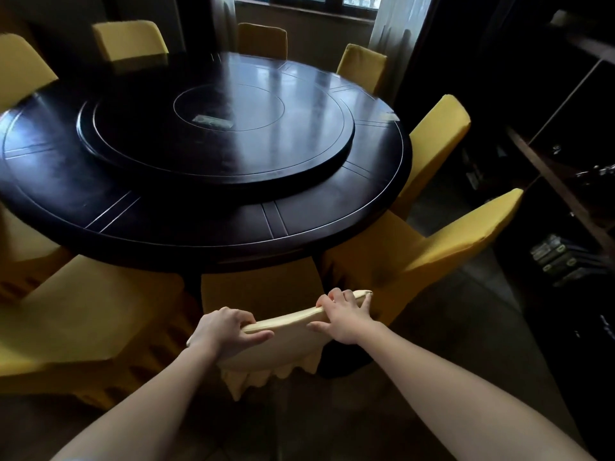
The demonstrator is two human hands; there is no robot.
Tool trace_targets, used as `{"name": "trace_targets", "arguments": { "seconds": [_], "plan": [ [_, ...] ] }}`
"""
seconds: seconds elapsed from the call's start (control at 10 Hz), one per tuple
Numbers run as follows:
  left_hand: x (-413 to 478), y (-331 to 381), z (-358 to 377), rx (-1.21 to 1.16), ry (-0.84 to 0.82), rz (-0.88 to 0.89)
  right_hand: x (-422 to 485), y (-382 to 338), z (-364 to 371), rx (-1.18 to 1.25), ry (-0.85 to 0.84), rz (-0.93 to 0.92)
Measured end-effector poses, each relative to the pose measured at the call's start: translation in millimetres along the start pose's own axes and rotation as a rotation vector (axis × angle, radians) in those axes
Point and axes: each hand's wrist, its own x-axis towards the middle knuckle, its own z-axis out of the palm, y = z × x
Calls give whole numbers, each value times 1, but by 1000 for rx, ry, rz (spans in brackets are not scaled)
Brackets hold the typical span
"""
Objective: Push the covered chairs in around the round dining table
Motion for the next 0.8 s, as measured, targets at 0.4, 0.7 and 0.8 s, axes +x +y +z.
{"name": "trace_targets", "arguments": {
  "seconds": [0.4,0.7,0.8],
  "plan": [
    [8,0,-5,23,-101,-41,3,-6,-5,16,26,25],
    [-4,19,-13,67,-234,-195,-1,-3,-19,0,-68,-35],
    [-2,36,-28,-64,-196,-231,0,-3,-42,40,-93,-131]
  ]
}}
